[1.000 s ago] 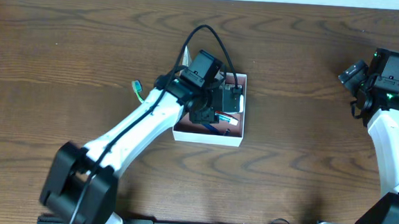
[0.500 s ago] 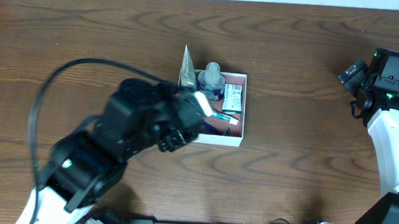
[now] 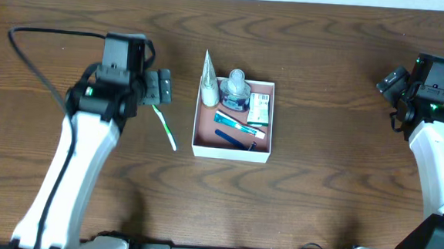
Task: Pack container
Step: 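Move the left gripper to the green toothbrush and grasp it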
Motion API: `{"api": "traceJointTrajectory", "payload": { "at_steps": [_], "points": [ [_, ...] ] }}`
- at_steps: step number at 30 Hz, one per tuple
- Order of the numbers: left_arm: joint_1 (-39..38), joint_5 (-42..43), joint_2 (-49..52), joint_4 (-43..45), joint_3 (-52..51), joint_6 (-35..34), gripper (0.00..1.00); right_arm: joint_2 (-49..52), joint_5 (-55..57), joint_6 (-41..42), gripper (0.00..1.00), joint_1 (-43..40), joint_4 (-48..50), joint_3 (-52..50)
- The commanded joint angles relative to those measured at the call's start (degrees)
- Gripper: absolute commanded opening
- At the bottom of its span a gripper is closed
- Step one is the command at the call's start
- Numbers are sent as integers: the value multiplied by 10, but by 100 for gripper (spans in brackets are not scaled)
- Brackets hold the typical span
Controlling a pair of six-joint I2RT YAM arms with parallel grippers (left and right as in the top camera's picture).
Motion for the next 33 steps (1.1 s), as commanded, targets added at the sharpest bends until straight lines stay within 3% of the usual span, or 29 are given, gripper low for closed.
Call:
{"api": "traceJointTrajectory", "payload": {
  "at_steps": [1, 7, 11, 15, 20, 33],
  "points": [
    [18, 59, 75, 3, -9, -75, 98, 1, 5, -3, 99, -3, 1, 1],
    [19, 126, 187, 11, -9, -75, 98, 1, 5, -3, 99, -3, 1, 1],
    [19, 131, 223, 11, -9, -117, 98, 1, 5, -3, 99, -3, 1, 1],
    [19, 131, 233, 7, -9, -163, 99, 1, 5, -3, 99, -3, 1, 1],
    [19, 130, 234, -23, -9, -174, 83, 1, 5, -3, 99, -3, 1, 1],
    [19, 122, 244, 13, -74, -178, 79, 1, 5, -3, 99, -3, 1, 1]
  ]
}}
